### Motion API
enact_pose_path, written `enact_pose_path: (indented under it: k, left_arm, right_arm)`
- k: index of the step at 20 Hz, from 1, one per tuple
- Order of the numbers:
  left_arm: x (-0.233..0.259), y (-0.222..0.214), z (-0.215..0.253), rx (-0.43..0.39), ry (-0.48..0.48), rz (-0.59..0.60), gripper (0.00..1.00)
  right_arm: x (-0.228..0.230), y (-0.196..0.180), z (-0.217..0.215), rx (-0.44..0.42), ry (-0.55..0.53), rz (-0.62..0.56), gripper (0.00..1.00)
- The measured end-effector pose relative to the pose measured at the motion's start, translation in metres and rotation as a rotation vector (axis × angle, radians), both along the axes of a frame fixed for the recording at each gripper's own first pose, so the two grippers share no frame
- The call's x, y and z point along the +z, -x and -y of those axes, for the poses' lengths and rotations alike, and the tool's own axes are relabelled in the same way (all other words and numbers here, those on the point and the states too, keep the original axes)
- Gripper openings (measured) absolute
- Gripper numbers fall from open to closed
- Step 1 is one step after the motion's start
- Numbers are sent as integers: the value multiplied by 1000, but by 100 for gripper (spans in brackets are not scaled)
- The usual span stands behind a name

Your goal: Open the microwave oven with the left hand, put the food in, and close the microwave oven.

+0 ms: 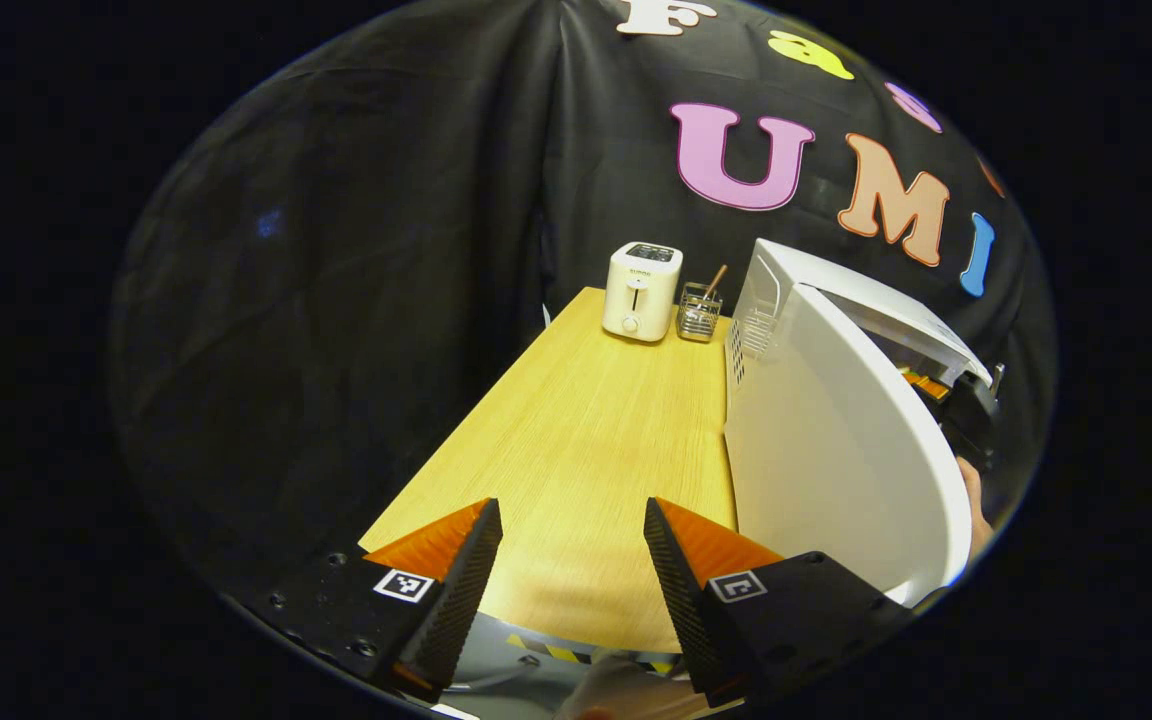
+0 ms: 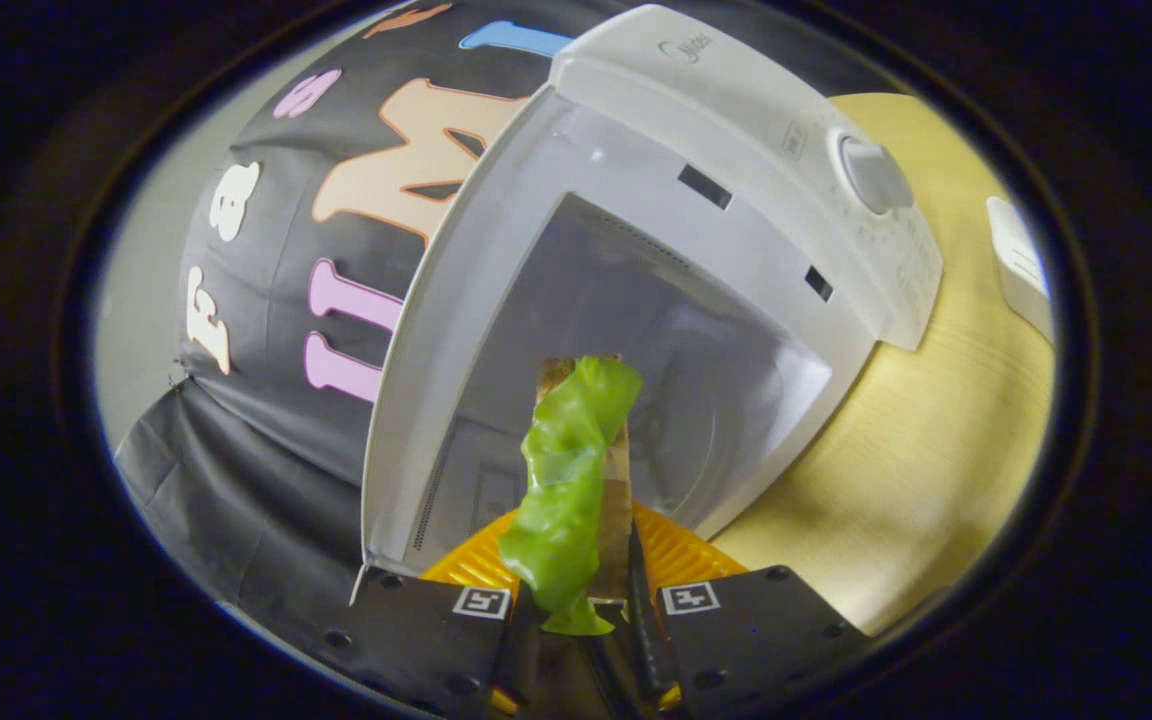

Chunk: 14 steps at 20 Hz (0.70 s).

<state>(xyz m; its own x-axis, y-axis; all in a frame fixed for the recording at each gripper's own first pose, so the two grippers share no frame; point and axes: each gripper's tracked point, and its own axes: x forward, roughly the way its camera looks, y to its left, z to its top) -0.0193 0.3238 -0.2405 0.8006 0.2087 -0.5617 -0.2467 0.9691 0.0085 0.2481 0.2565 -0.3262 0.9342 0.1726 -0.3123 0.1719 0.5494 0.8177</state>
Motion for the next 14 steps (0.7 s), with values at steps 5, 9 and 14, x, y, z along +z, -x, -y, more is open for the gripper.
enact_pose_path:
  k: [5, 9, 14]
  left_arm:
    - [2, 2, 3, -10, -14, -4, 85]
    - [1, 2, 3, -20, -28, -11, 85]
    - [-1, 3, 6, -20, -16, -16, 85]
  right_arm:
    - [-24, -21, -7, 4, 129, -31, 33]
    - [-29, -26, -3, -12, 214, -28, 33]
    - [-33, -36, 8, -28, 384, -48, 40]
